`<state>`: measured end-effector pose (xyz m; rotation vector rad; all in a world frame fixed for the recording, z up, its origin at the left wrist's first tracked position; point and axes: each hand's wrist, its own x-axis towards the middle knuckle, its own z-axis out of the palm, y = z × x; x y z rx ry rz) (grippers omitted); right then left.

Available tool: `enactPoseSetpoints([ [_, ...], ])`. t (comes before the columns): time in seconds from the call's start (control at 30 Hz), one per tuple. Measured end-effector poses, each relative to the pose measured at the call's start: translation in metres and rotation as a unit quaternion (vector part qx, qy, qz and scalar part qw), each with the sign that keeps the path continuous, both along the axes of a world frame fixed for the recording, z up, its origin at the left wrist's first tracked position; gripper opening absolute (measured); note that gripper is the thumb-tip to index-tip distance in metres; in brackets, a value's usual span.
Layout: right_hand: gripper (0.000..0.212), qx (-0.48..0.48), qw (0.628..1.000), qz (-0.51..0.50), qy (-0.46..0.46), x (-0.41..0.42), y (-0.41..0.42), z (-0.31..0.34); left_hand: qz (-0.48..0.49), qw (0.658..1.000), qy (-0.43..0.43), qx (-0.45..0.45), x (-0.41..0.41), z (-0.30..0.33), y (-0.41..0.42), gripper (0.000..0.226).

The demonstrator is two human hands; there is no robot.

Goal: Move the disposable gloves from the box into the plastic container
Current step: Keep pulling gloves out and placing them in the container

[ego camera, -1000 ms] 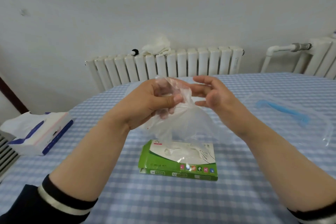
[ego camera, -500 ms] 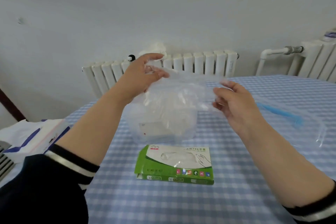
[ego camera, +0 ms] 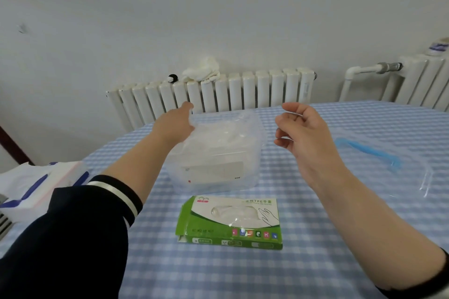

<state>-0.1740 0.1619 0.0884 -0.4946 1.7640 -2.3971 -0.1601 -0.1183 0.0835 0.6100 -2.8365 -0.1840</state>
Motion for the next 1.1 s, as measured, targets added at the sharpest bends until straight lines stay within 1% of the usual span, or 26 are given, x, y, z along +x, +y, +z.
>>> enactPoseSetpoints([
  [0.1, 0.023, 0.023, 1.000, 0.015, 0.007, 0.002, -0.001, -0.002, 0.013, 0.996, -0.021, -0.086, 0.008, 0.004, 0.004, 0.052],
  [0.2, 0.021, 0.050, 0.998, 0.018, 0.025, 0.003, -0.003, -0.004, 0.007, 0.979, 0.044, -0.201, 0.018, 0.006, 0.013, 0.050],
  [0.23, 0.020, 0.062, 0.997, 0.019, 0.037, 0.003, -0.003, -0.004, -0.002, 0.972, 0.073, -0.224, 0.021, 0.008, 0.017, 0.044],
  [0.27, 0.017, 0.076, 0.996, 0.024, 0.048, 0.004, -0.004, -0.004, -0.011, 0.973, 0.084, -0.216, 0.024, 0.011, 0.022, 0.035],
  [0.3, 0.015, 0.092, 0.993, 0.033, 0.060, 0.005, -0.004, -0.004, -0.024, 0.983, 0.064, -0.170, 0.026, 0.017, 0.026, 0.025],
  [0.33, 0.013, 0.112, 0.990, 0.046, 0.072, 0.007, -0.005, -0.005, -0.035, 0.994, 0.001, -0.103, 0.028, 0.023, 0.031, 0.020],
  [0.37, 0.011, 0.135, 0.985, 0.065, 0.083, 0.009, -0.006, -0.006, -0.045, 0.995, -0.084, -0.026, 0.029, 0.027, 0.036, 0.023],
  [0.4, 0.009, 0.162, 0.978, 0.089, 0.096, 0.011, -0.007, -0.007, -0.055, 0.985, -0.154, 0.053, 0.031, 0.031, 0.040, 0.029],
  [0.43, 0.007, 0.196, 0.967, 0.116, 0.112, 0.013, -0.009, -0.009, -0.059, 0.972, -0.192, 0.122, 0.033, 0.032, 0.042, 0.037],
  [0.47, 0.006, 0.234, 0.952, 0.145, 0.130, 0.015, -0.009, -0.011, -0.057, 0.966, -0.194, 0.163, 0.034, 0.031, 0.043, 0.044],
  [0.5, 0.005, 0.277, 0.933, 0.172, 0.154, 0.017, -0.010, -0.014, -0.052, 0.968, -0.170, 0.177, 0.036, 0.027, 0.042, 0.047],
  [0.53, 0.006, 0.317, 0.910, 0.198, 0.180, 0.018, -0.010, -0.016, -0.051, 0.976, -0.124, 0.173, 0.036, 0.022, 0.041, 0.047],
  [0.57, 0.007, 0.353, 0.886, 0.221, 0.205, 0.019, -0.011, -0.020, -0.049, 0.984, -0.055, 0.165, 0.038, 0.016, 0.041, 0.044],
  [0.6, 0.009, 0.383, 0.864, 0.239, 0.222, 0.020, -0.013, -0.023, -0.050, 0.986, 0.032, 0.154, 0.043, 0.010, 0.043, 0.039],
  [0.63, 0.010, 0.407, 0.847, 0.252, 0.233, 0.020, -0.014, -0.026, -0.056, 0.981, 0.133, 0.131, 0.049, 0.004, 0.050, 0.035],
  [0.67, 0.012, 0.429, 0.830, 0.264, 0.239, 0.021, -0.016, -0.031, -0.075, 0.965, 0.227, 0.106, 0.059, -0.004, 0.059, 0.031],
  [0.7, 0.014, 0.452, 0.813, 0.270, 0.248, 0.021, -0.017, -0.034, -0.110, 0.944, 0.297, 0.093, 0.069, -0.013, 0.068, 0.028],
  [0.73, 0.017, 0.477, 0.794, 0.273, 0.259, 0.022, -0.019, -0.039, -0.153, 0.926, 0.330, 0.099, 0.080, -0.023, 0.077, 0.027],
  [0.77, 0.019, 0.498, 0.777, 0.277, 0.268, 0.022, -0.021, -0.043, -0.193, 0.916, 0.331, 0.116, 0.089, -0.034, 0.083, 0.027],
  [0.8, 0.020, 0.513, 0.763, 0.280, 0.276, 0.024, -0.023, -0.047, -0.220, 0.917, 0.304, 0.137, 0.098, -0.046, 0.088, 0.028],
  [0.87, 0.018, 0.534, 0.741, 0.284, 0.293, 0.025, -0.025, -0.053, -0.233, 0.935, 0.194, 0.185, 0.108, -0.064, 0.091, 0.032],
  [0.93, 0.019, 0.552, 0.719, 0.283, 0.315, 0.025, -0.026, -0.058, -0.229, 0.946, 0.076, 0.215, 0.115, -0.080, 0.091, 0.056],
  [0.97, 0.021, 0.553, 0.715, 0.284, 0.320, 0.024, -0.027, -0.060, -0.226, 0.949, 0.029, 0.218, 0.117, -0.086, 0.092, 0.066],
  [1.0, 0.021, 0.550, 0.716, 0.287, 0.319, 0.023, -0.027, -0.062, -0.224, 0.951, 0.000, 0.211, 0.119, -0.091, 0.092, 0.069],
  [1.03, 0.020, 0.545, 0.720, 0.288, 0.318, 0.021, -0.029, -0.064, -0.226, 0.954, -0.011, 0.195, 0.120, -0.096, 0.093, 0.069],
  [1.1, 0.015, 0.537, 0.726, 0.288, 0.318, 0.020, -0.030, -0.068, -0.228, 0.959, -0.005, 0.167, 0.121, -0.102, 0.094, 0.065],
])
